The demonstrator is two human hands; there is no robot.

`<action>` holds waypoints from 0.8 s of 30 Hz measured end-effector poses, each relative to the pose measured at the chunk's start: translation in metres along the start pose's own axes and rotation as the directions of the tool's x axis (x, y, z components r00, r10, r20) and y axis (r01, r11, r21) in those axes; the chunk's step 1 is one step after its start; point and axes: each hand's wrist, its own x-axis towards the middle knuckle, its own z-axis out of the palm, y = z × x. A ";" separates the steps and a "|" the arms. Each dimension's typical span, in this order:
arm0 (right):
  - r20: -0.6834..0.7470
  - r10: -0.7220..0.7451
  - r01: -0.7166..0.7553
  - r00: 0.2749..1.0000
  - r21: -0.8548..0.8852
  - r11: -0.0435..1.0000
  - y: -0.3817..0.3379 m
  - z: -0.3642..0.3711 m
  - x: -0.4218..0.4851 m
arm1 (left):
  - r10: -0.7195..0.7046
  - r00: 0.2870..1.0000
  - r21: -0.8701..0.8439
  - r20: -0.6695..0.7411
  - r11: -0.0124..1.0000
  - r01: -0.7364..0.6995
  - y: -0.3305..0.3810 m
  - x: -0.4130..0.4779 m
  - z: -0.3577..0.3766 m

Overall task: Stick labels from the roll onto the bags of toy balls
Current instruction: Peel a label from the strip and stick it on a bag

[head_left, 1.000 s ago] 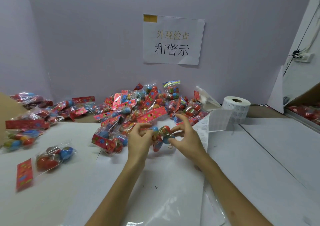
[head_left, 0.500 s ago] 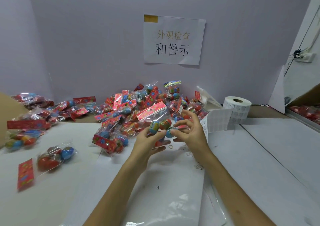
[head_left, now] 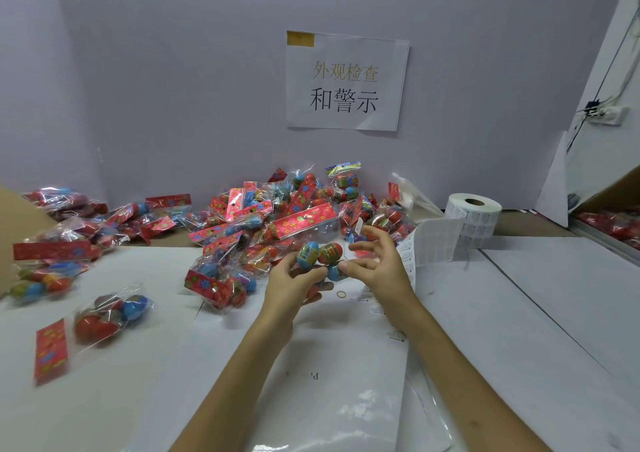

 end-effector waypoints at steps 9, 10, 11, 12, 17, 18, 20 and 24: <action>-0.059 -0.164 0.148 0.985 -0.218 0.965 0.006 0.005 -0.003 | 0.116 0.989 0.216 -0.088 0.972 -0.094 -0.005 -0.001 0.001; -0.062 -0.183 0.164 0.981 -0.237 0.958 0.007 0.005 -0.003 | 0.101 0.991 0.210 -0.087 0.974 -0.081 -0.005 -0.001 0.002; -0.064 -0.199 0.177 0.978 -0.253 0.951 0.007 0.005 -0.003 | 0.085 0.993 0.196 -0.087 0.978 -0.066 -0.004 -0.001 0.002; -0.067 -0.210 0.186 0.975 -0.263 0.947 0.007 0.005 -0.003 | 0.068 0.994 0.176 -0.089 0.983 -0.051 -0.004 0.000 0.002; -0.107 -0.204 0.177 0.973 -0.222 0.959 0.004 0.001 -0.002 | -0.022 0.991 0.002 -0.128 1.000 0.023 0.002 -0.001 -0.002; -0.100 -0.154 0.142 0.983 -0.125 0.982 0.002 -0.001 -0.001 | -0.048 0.991 -0.070 -0.128 0.997 0.040 0.003 -0.001 -0.003; -0.016 -0.002 0.004 1.000 0.157 0.988 -0.003 -0.004 0.000 | -0.111 0.987 -0.240 -0.113 0.967 0.081 0.007 -0.001 -0.006; 0.238 0.193 -0.284 0.952 0.448 0.848 -0.010 -0.006 -0.001 | -0.198 0.979 -0.474 -0.057 0.868 0.148 0.011 -0.002 -0.008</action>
